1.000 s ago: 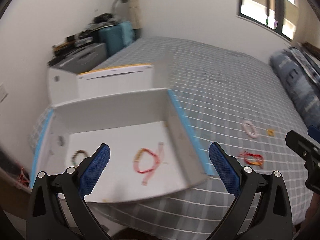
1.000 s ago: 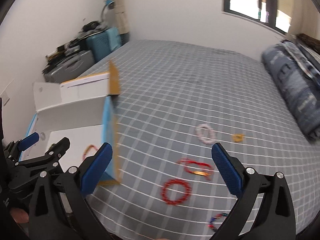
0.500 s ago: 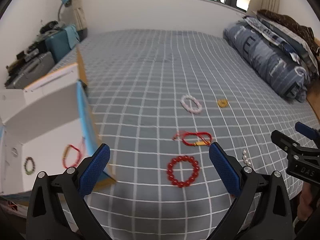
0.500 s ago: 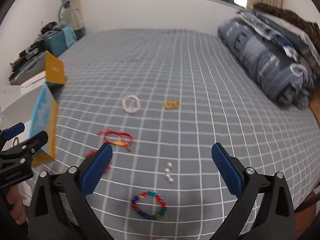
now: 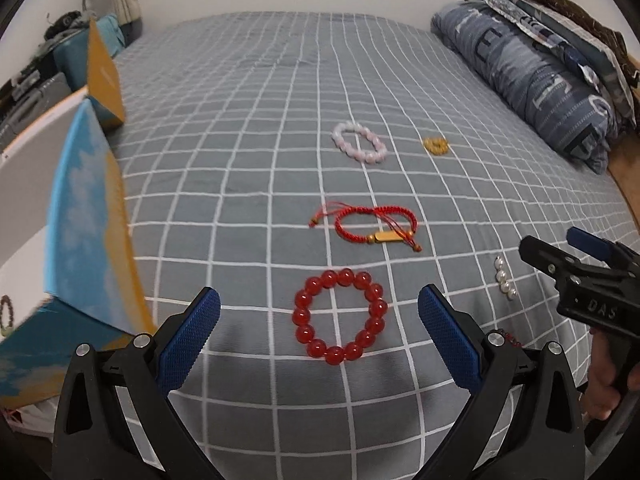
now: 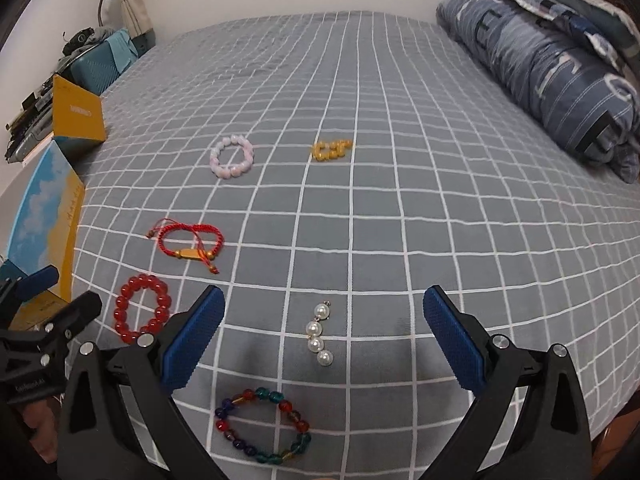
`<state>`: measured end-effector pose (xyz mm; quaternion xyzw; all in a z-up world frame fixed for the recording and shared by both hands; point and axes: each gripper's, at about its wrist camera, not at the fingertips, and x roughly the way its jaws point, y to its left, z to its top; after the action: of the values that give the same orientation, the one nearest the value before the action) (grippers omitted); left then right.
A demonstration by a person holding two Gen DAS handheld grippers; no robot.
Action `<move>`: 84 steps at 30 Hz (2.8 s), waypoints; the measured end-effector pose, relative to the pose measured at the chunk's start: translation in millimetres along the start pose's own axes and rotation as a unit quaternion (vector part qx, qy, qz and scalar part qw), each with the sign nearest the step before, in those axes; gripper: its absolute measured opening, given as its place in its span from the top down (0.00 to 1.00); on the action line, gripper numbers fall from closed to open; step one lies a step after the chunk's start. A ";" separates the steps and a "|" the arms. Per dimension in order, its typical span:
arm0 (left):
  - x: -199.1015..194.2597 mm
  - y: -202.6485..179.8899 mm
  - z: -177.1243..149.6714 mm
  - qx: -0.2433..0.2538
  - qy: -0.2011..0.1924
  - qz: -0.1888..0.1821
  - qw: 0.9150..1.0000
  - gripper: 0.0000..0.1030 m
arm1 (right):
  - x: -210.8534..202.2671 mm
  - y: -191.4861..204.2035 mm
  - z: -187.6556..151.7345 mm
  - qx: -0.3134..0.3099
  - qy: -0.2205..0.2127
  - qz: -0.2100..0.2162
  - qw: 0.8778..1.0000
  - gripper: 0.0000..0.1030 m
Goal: Organize jewelry
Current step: 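Move both open tools back over the bracelets on the bed, then grasp red bead bracelet with left tool while right tool grasps pearl pendant, then lift both held items and carry them toward the white box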
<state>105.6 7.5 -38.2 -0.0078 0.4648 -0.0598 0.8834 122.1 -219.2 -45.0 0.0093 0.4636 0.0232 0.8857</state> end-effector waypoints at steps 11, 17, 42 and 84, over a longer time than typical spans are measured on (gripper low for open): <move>48.6 1.6 -19.2 0.004 0.026 -0.006 1.000 0.05 | 36.0 -2.2 -19.7 -0.015 0.030 0.003 0.999 0.07; 55.3 -10.2 -27.9 0.032 0.023 0.009 0.999 0.05 | 45.0 0.6 -26.3 -0.016 0.042 0.004 0.999 0.07; 53.4 -4.2 -27.6 0.020 0.039 0.009 0.999 0.47 | 51.4 6.4 -32.9 -0.019 0.047 -0.008 0.999 0.65; 16.8 -3.3 -24.7 0.009 -0.031 -0.030 0.999 0.88 | 30.2 2.1 -28.4 0.003 -0.019 -0.030 0.999 0.90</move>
<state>94.4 3.4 -65.8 -0.0154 0.4364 -0.0899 0.8951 115.9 -215.8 -85.9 -0.0016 0.4465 -0.0044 0.8948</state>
